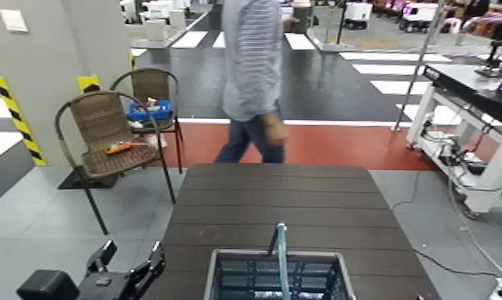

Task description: Grasp the handle of the crate.

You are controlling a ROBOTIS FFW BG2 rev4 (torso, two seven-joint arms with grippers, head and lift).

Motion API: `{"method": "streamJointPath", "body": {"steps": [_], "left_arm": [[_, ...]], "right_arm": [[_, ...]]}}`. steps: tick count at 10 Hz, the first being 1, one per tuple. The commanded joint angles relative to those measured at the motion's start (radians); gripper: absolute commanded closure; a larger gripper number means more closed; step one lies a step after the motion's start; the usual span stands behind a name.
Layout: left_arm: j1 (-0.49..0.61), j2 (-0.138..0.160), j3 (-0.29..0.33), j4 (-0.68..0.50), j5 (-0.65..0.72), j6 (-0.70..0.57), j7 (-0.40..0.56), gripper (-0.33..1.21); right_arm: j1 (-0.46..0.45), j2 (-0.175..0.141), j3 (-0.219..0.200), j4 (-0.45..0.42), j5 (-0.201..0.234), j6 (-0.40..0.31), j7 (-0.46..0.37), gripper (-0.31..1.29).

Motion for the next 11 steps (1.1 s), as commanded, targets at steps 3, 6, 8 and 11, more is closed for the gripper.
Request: {"method": "streamJointPath", "body": {"steps": [3, 6, 8, 11], "left_arm": [[-0.002, 0.001, -0.002, 0.01, 0.011, -0.007, -0.013, 0.24], [-0.03, 0.016, 0.011, -0.011, 0.085, 0.08, -0.012, 0.24], [-0.087, 0.075, 0.008, -0.06, 0.253, 0.263, -0.012, 0.24], [-0.213, 0.147, 0.051, -0.07, 0.594, 0.619, -0.053, 0.24]], "right_arm": [[0.017, 0.017, -0.009, -0.001, 0.004, -0.03, 0.011, 0.15], [0.006, 0.015, -0.005, 0.008, 0.003, -0.034, 0.016, 0.15], [-0.004, 0.011, 0.002, 0.015, 0.003, -0.034, 0.016, 0.15], [-0.015, 0.006, 0.008, 0.022, 0.001, -0.03, 0.016, 0.15]]}}
